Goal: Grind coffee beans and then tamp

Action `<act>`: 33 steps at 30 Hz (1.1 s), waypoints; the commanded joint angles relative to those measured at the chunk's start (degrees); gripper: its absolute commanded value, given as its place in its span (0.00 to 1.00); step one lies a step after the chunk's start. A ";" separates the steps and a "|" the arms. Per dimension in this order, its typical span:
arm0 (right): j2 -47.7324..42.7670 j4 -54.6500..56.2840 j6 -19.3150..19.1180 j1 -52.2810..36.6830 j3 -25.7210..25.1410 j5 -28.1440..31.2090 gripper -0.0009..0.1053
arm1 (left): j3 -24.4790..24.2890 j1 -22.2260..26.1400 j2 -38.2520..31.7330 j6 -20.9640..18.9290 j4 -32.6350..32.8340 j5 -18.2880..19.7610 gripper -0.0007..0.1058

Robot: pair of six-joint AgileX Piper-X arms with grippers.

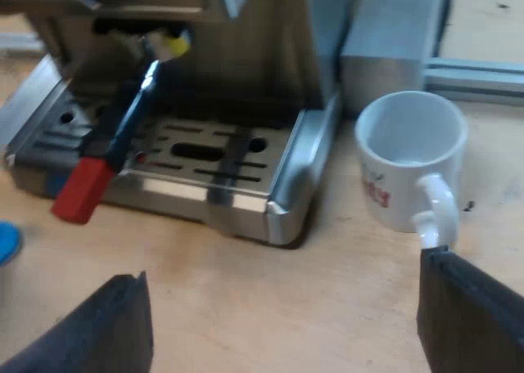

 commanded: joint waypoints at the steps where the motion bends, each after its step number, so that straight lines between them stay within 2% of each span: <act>1: 1.62 0.06 -1.86 1.87 -1.68 -0.65 0.66 | -0.37 -2.17 1.24 -0.53 -1.05 2.46 0.67; 3: 3.92 0.50 -3.49 4.53 -2.93 -0.89 0.66 | -0.37 -4.61 2.46 -0.53 -2.22 3.47 0.67; 9: 8.35 0.36 -3.88 10.64 -3.50 -0.73 0.66 | -0.37 -10.15 5.92 -0.53 -4.92 8.22 0.67; 13: 9.75 -0.38 -3.88 14.08 -3.50 0.49 0.66 | -0.37 -12.58 8.18 -0.39 -6.31 8.35 0.67; 16: 10.29 -2.58 -3.88 16.89 -3.50 0.64 0.66 | -0.37 -14.64 10.57 1.77 -8.64 9.17 0.67; 18: 10.66 -4.13 -3.88 19.55 -3.50 1.84 0.66 | -0.37 -15.82 12.60 2.61 -10.11 11.06 0.67; 21: 11.33 -4.41 -3.20 22.70 -3.50 3.93 0.66 | -0.37 -16.23 15.03 2.60 -11.31 13.28 0.67; 28: 12.95 -4.41 -2.97 30.11 -3.50 8.65 0.66 | -0.37 -16.23 19.31 2.60 -14.77 13.70 0.67; 33: 14.16 -4.41 0.57 38.57 -3.50 13.45 0.66 | -0.37 -16.23 20.72 2.60 -15.99 18.70 0.67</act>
